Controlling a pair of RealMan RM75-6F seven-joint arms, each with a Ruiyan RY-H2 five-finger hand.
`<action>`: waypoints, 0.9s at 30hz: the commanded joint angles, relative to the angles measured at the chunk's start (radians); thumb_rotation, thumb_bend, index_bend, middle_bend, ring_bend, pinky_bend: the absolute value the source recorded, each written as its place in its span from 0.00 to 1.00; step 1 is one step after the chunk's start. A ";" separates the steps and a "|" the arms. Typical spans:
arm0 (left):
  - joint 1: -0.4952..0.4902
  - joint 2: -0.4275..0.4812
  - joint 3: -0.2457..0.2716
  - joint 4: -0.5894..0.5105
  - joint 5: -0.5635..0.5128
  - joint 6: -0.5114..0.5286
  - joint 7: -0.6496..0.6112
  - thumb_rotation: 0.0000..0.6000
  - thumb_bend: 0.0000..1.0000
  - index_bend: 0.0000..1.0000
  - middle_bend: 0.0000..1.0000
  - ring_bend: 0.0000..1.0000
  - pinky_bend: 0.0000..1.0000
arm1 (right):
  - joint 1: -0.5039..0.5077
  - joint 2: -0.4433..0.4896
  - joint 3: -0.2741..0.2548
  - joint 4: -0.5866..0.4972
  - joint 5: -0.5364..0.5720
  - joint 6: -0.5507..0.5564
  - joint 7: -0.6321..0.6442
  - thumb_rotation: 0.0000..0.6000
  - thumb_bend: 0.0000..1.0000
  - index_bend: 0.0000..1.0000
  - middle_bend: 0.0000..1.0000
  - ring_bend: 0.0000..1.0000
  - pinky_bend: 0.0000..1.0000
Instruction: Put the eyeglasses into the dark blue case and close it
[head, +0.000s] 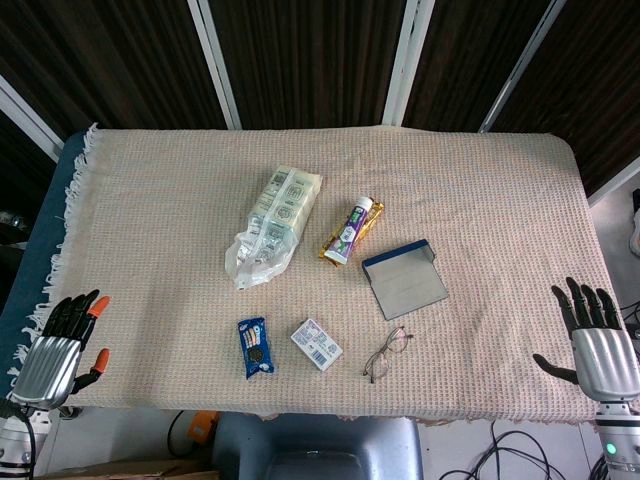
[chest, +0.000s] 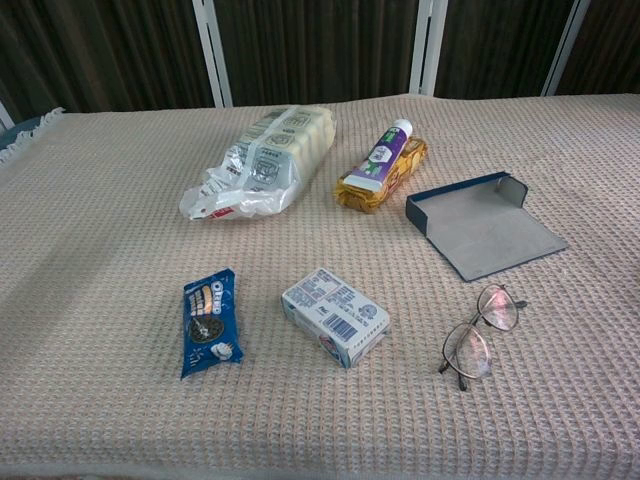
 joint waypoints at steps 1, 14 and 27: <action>-0.001 0.000 0.000 0.000 -0.002 -0.001 -0.002 1.00 0.42 0.00 0.00 0.00 0.07 | 0.005 -0.006 -0.001 0.014 -0.019 -0.009 0.009 1.00 0.27 0.01 0.00 0.00 0.00; 0.001 0.016 -0.007 0.010 -0.018 0.004 -0.049 1.00 0.42 0.00 0.00 0.00 0.07 | 0.233 -0.108 -0.029 0.184 -0.302 -0.227 0.063 1.00 0.27 0.26 0.00 0.00 0.00; 0.016 0.023 0.002 0.017 -0.017 0.018 -0.051 1.00 0.42 0.00 0.00 0.00 0.07 | 0.436 -0.248 -0.035 0.251 -0.403 -0.448 -0.042 1.00 0.35 0.52 0.00 0.00 0.00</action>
